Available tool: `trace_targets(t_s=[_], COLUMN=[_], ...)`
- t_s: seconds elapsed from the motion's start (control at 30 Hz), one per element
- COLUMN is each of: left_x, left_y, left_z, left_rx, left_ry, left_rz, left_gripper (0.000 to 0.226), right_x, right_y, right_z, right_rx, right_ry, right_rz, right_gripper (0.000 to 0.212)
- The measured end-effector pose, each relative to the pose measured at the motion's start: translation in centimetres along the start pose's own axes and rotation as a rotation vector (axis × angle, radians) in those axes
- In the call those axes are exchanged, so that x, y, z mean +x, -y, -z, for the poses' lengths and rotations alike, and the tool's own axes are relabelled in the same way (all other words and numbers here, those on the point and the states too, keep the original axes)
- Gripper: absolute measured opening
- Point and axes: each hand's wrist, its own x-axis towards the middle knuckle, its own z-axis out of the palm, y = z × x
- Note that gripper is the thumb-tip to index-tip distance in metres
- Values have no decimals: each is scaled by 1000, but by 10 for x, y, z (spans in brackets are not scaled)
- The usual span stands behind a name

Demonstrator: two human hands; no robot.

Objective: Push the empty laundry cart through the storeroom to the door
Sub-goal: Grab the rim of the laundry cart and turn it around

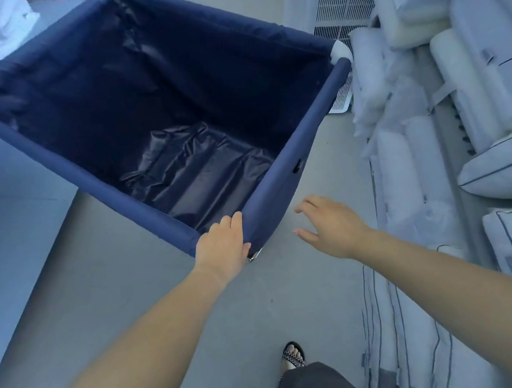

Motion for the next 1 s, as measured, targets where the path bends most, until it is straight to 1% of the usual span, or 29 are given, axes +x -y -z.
trace_targets(t_s=[0.2, 0.37, 0.47, 0.63, 0.77, 0.87, 0.93, 1.0], left_x=[-2, -14, -30, -62, -84, -94, -98, -100], left_y=[6, 21, 40, 78, 103, 114, 120, 123], left_z=[-4, -7, -8, -5, -2, -3, -4, -7], left_rx=[11, 31, -19, -96, -77, -70, -93, -136], left_ry=[-3, 4, 35, 90, 136, 171, 164, 138], left_rz=[-6, 13, 38, 154, 297, 372, 414, 422], left_gripper=[54, 52, 55, 53, 49, 42, 36, 37], right_x=[8, 18, 24, 31, 34, 36, 38, 40], right_y=[9, 30, 42, 60, 76, 86, 92, 98], right_z=[1, 0, -3, -9, -16, -21, -23, -26], right_rx=[4, 0, -11, -30, -26, -40, -58, -82], right_ry=[38, 47, 46, 32, 22, 2, -8, -21], right_rz=[3, 66, 109, 159, 184, 224, 252, 288], right_gripper=[45, 46, 46, 44, 44, 41, 39, 36])
